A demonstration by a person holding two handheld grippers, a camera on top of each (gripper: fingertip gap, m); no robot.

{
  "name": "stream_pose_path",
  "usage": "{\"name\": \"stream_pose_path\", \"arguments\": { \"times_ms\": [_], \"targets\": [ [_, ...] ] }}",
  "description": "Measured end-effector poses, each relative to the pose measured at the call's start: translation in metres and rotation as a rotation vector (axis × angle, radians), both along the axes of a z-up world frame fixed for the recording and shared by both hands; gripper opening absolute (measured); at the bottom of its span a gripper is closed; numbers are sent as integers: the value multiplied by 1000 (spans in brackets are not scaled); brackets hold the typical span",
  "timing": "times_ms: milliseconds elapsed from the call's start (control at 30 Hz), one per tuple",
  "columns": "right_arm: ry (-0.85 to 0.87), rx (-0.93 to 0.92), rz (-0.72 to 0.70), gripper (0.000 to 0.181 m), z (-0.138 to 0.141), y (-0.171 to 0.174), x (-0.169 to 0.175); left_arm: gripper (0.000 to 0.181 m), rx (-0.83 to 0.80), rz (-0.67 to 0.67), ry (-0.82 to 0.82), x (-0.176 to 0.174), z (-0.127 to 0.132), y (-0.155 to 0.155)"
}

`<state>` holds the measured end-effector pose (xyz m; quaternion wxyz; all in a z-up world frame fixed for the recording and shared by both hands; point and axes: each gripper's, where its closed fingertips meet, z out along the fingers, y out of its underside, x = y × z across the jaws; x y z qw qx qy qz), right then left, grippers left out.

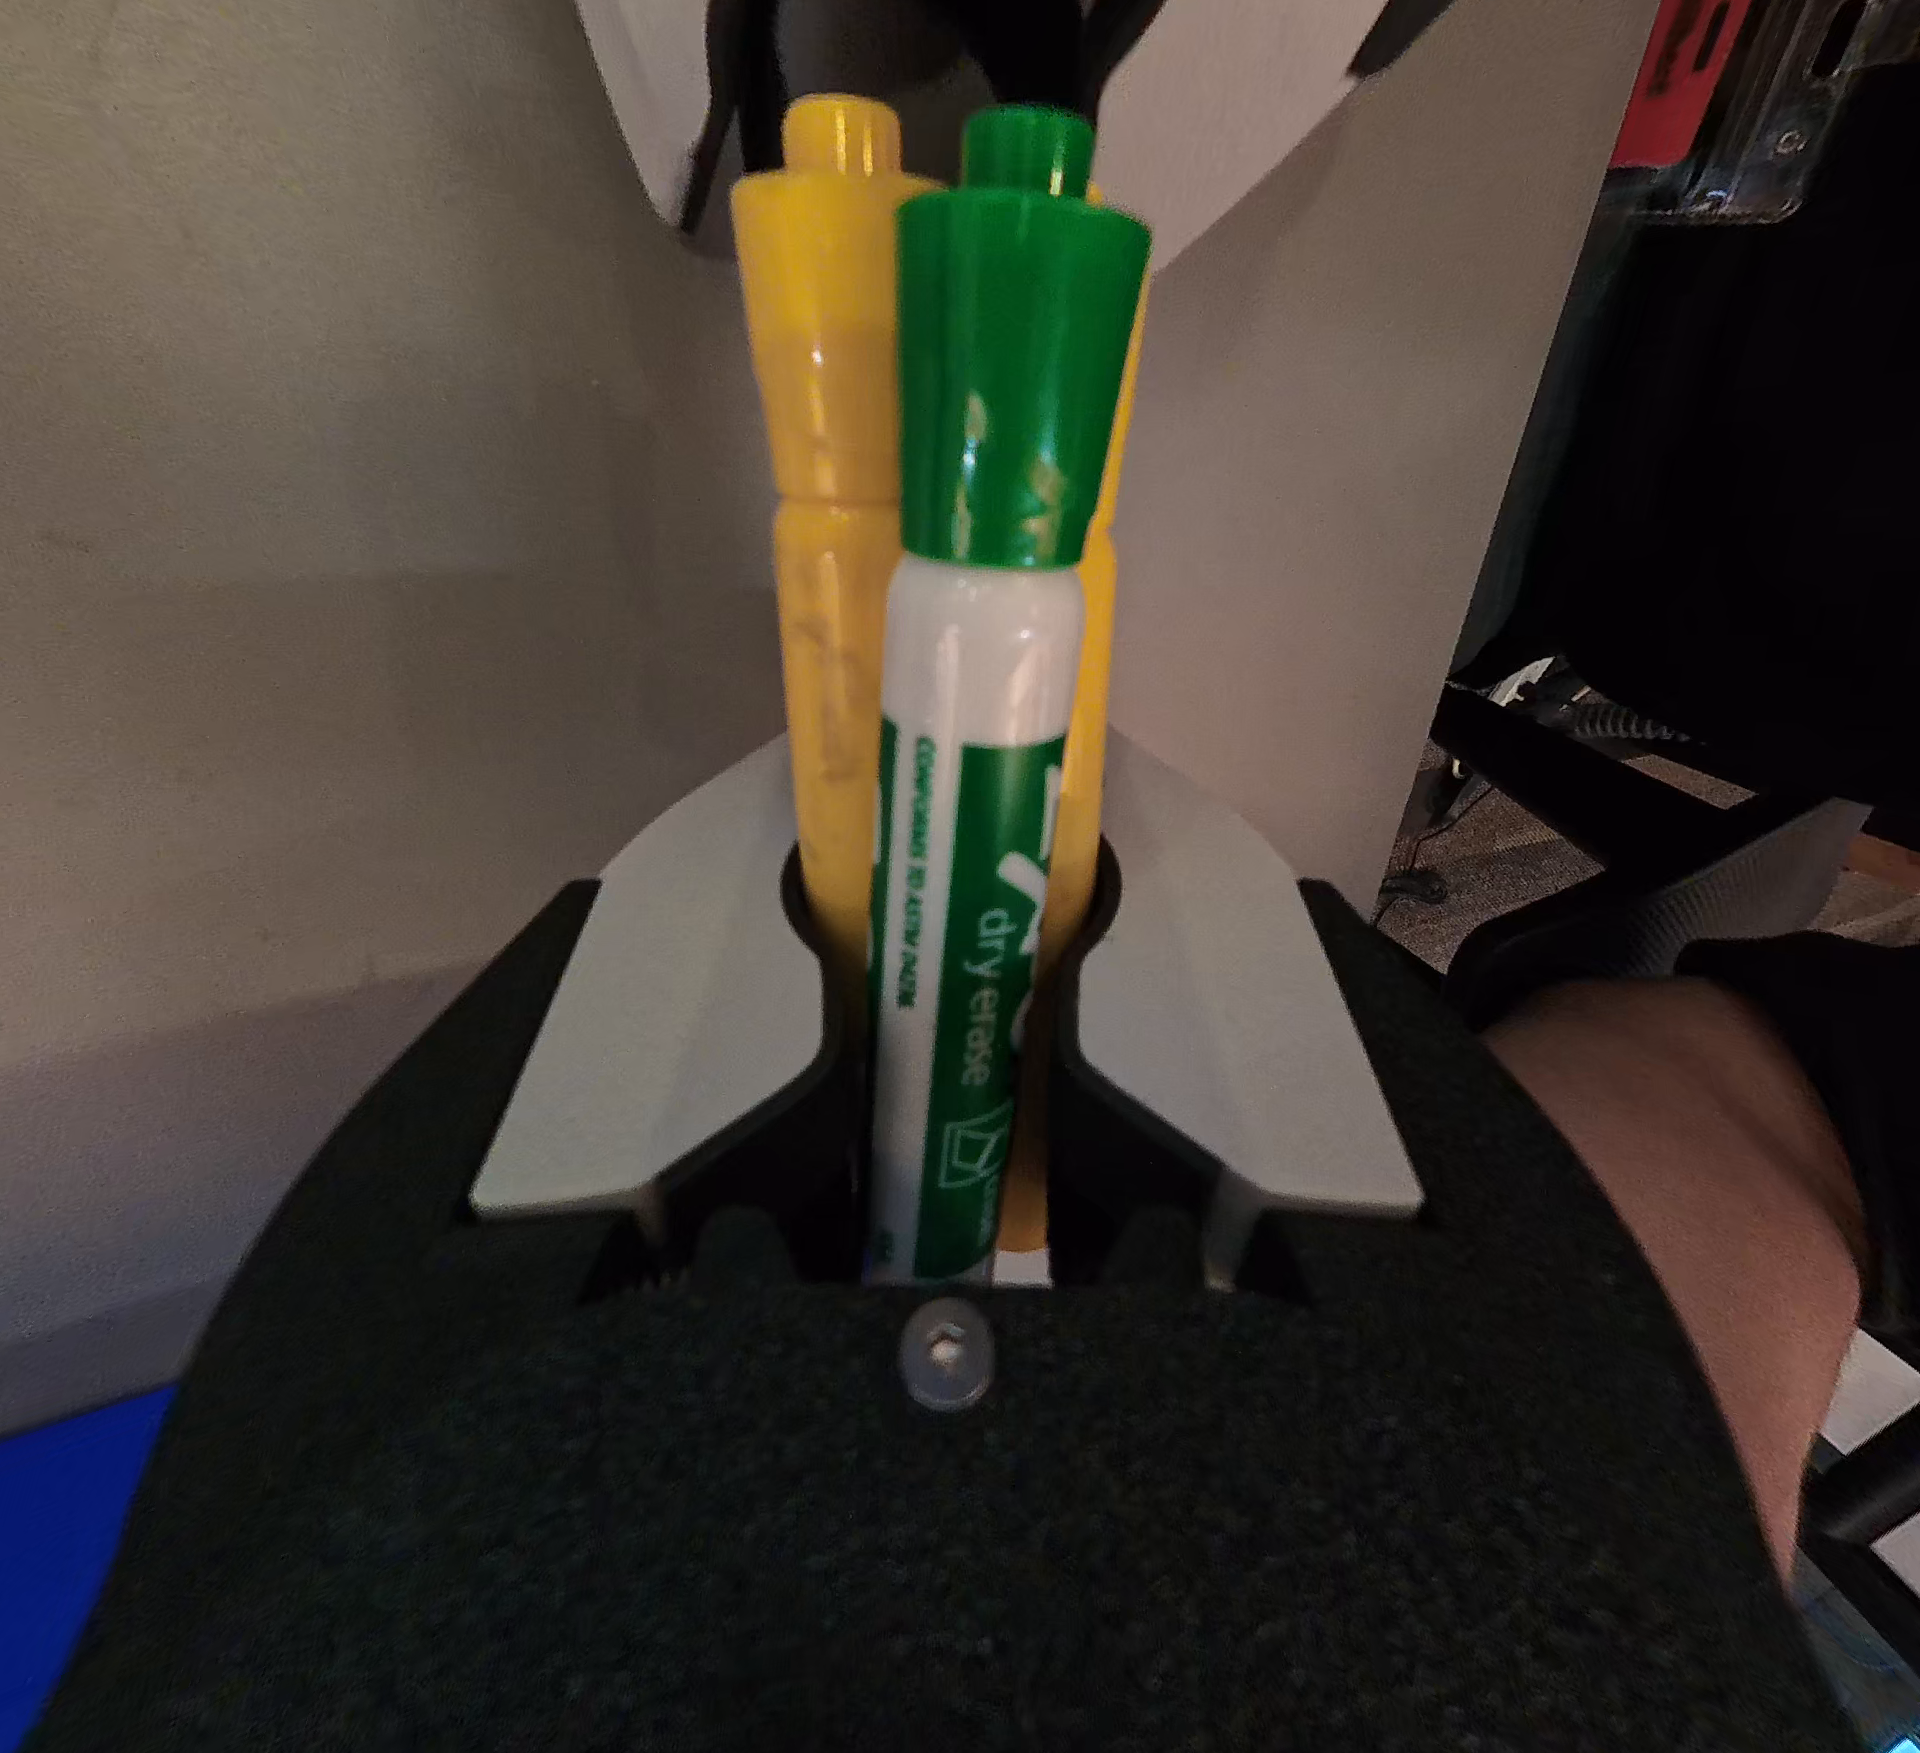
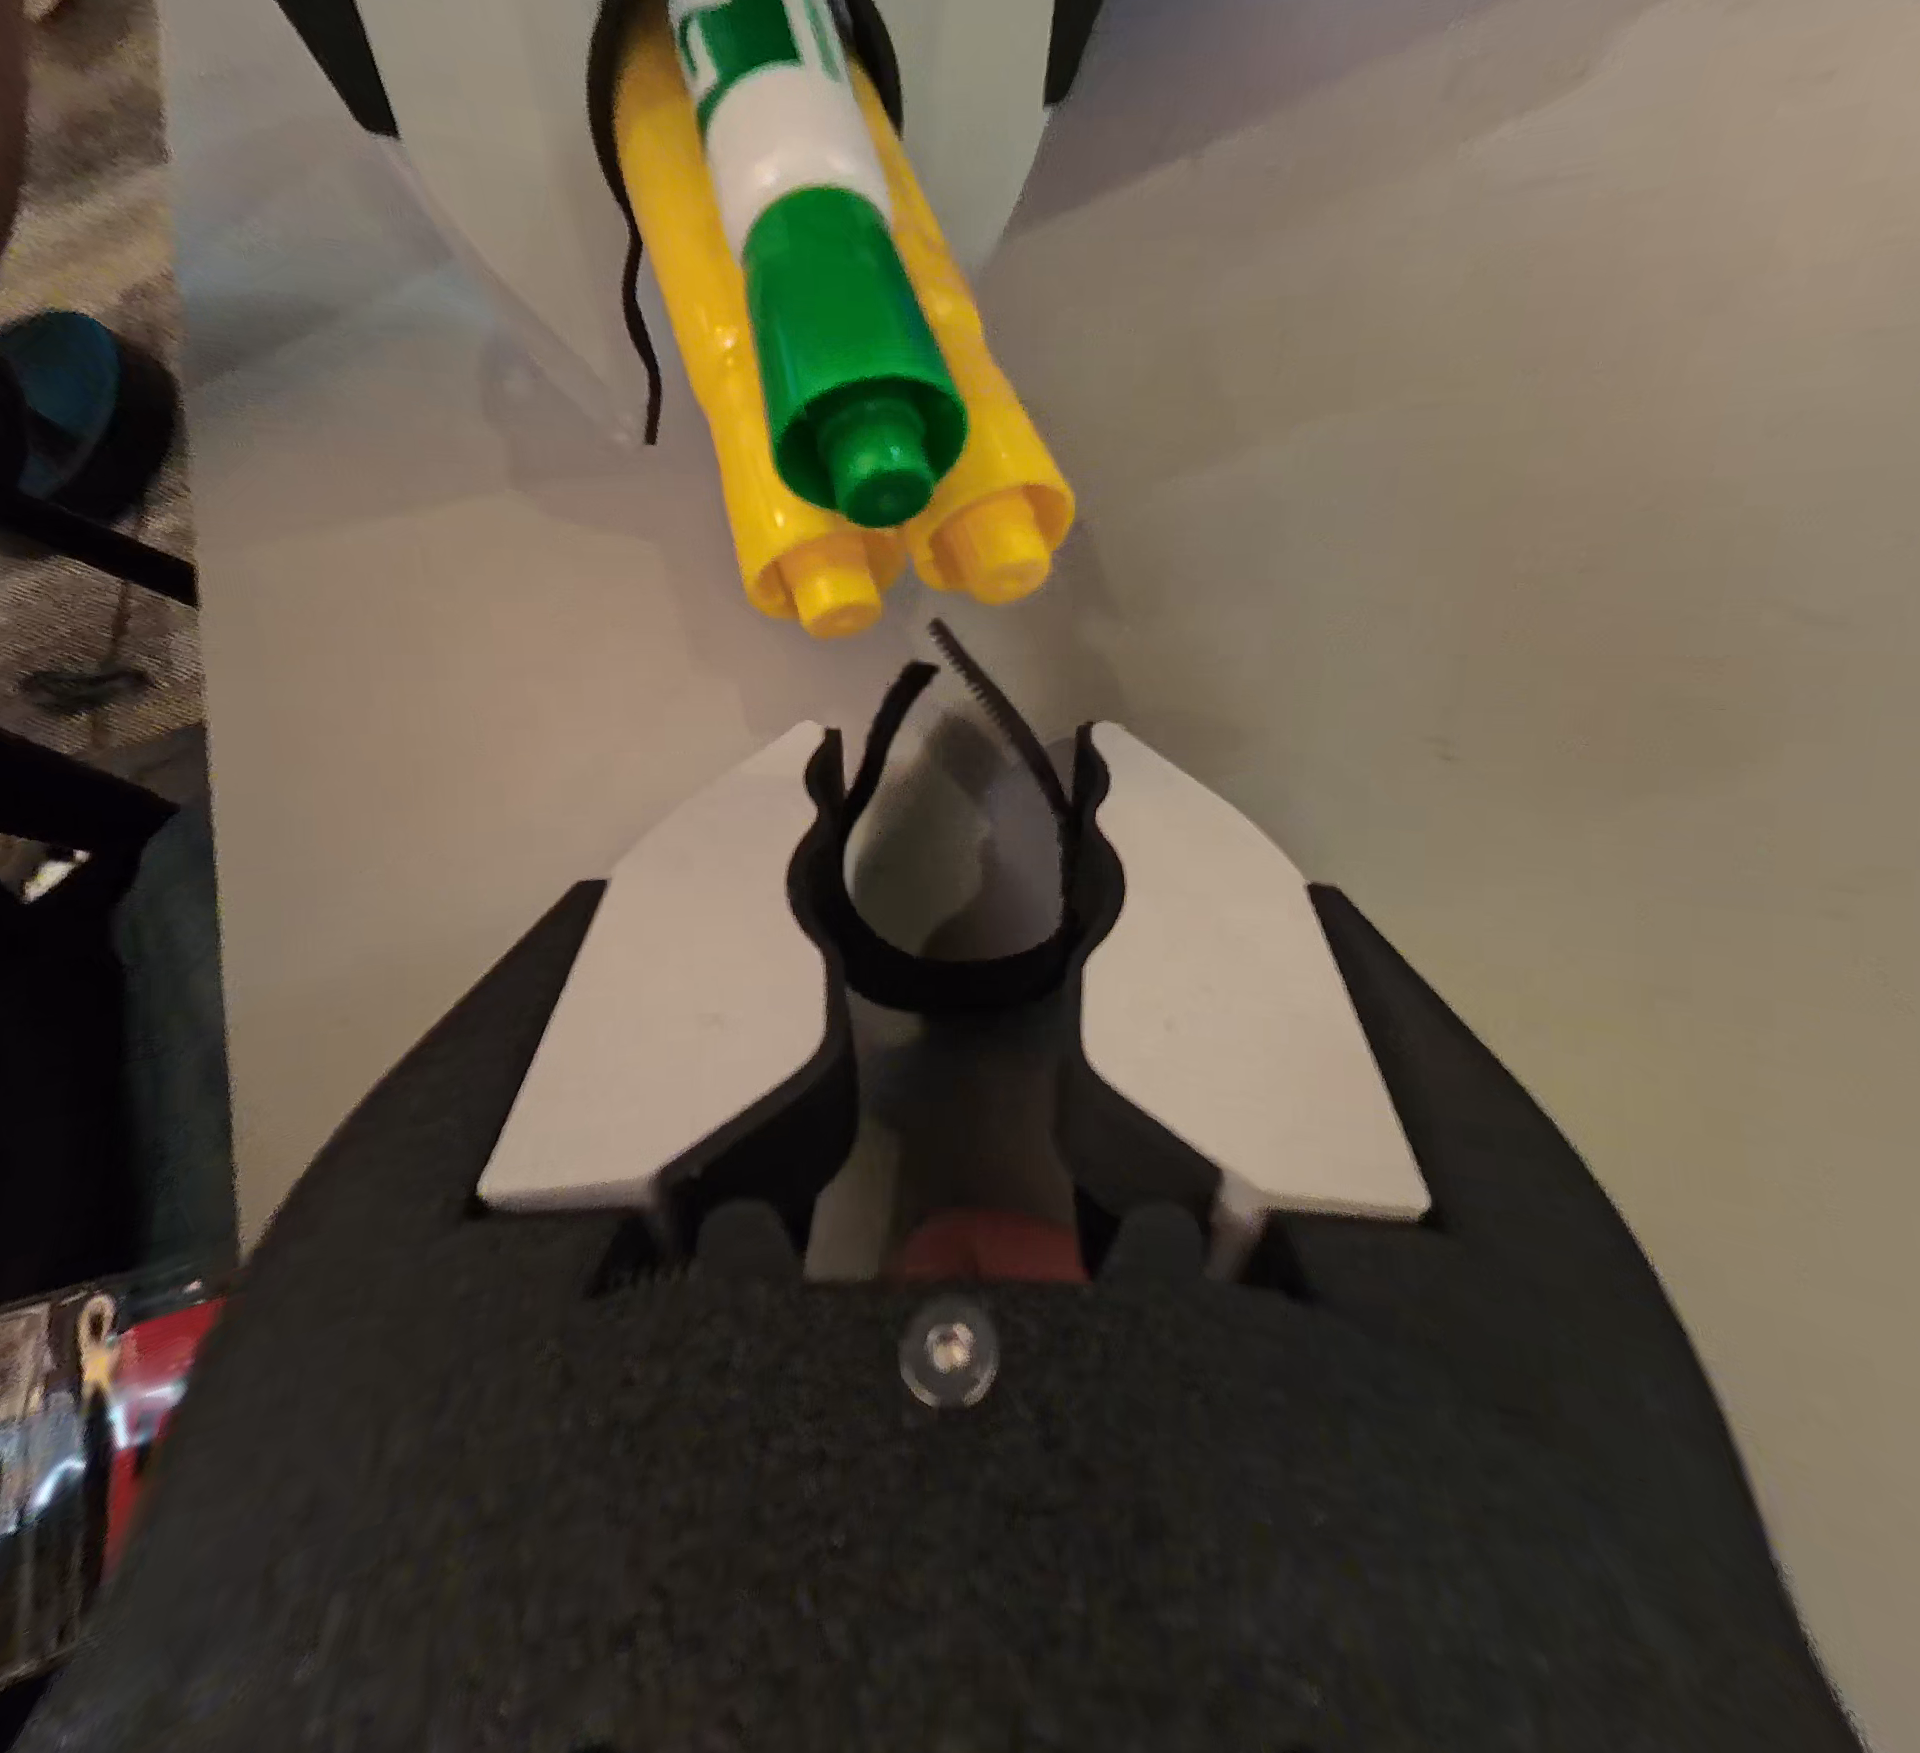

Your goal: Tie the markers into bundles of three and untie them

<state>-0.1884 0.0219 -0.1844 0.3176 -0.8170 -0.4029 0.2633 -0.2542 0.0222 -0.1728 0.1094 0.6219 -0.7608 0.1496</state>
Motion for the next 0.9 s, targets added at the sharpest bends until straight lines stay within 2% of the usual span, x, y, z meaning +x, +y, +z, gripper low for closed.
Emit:
{"name": "stream_pose_path", "arguments": {
  "times_ms": [67, 467, 633, 800, 900],
  "targets": [
    [65, -12, -6, 32, 7, 0, 1, 41, 1, 2, 0, -1, 0, 0],
    [450, -119, -8, 6, 51, 4, 13, 41, -8, 19, -9, -7, 3, 3],
    [492, -28, 29, 5, 77, 3, 17, 41, -24, 0, -13, -1, 1, -1],
    [540, 54, 154, 5, 104, -12, 6, 41, -23, -13, -37, 5, 4, -3],
    [494, 82, 144, 9, 102, -11, 1, 41, -24, -20, -58, 7, 7, -4]
  ]
}}
